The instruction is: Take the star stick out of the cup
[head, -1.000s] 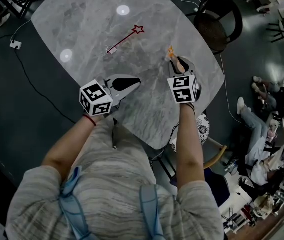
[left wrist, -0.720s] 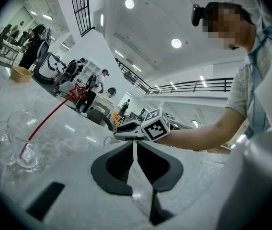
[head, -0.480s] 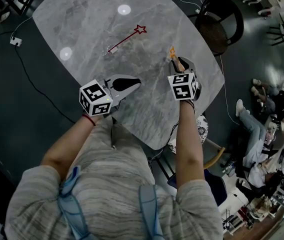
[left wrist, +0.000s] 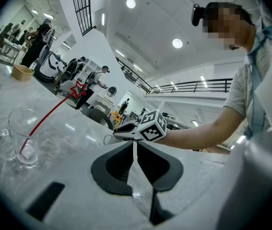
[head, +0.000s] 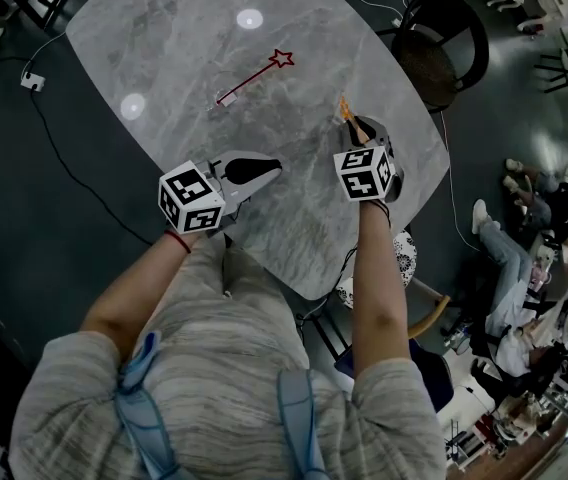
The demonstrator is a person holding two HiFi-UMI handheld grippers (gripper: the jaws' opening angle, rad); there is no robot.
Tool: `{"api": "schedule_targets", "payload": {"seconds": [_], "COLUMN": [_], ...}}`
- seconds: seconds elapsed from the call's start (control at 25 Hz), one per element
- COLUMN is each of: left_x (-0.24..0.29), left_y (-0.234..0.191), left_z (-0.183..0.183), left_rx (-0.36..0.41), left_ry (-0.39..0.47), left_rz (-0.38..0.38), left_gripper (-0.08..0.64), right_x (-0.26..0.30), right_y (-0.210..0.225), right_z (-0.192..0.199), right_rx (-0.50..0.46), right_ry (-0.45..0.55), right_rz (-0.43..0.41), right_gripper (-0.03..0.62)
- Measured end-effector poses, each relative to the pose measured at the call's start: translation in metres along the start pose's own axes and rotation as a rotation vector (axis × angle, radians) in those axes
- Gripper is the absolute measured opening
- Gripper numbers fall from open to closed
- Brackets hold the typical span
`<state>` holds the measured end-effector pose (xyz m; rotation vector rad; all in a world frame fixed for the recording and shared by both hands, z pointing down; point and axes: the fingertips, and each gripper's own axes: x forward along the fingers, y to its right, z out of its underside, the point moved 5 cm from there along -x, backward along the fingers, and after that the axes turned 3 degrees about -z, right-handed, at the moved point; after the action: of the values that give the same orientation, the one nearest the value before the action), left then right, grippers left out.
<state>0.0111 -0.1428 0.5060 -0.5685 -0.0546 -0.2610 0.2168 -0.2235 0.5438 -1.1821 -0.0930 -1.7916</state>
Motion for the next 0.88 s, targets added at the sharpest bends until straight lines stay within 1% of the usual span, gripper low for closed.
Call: {"api": "schedule_targets", "payload": {"seconds": [0.2,0.6,0.88], "left_x": [0.000,-0.001,-0.001], "left_y": [-0.001,0.002,0.002], "left_z": [0.001,0.004,0.002], "left_rx": [-0.004,-0.007,-0.007], "left_ry": [0.000,-0.007,-0.003], "left_rz": [-0.002,-0.008,-0.021], "left_gripper": [0.017,0.017,0.017], "right_x": [0.000,0.001,-0.008], "right_y": [0.002,0.004,0.010], "right_z": [0.001,0.000,-0.010], "right_rx": [-0.009,-0.019,-0.029], "right_ry": [0.000,0.006,0.034], "right_rz": [0.016,0.022,0.035], "right_gripper": [0.024,0.020,0.020]}}
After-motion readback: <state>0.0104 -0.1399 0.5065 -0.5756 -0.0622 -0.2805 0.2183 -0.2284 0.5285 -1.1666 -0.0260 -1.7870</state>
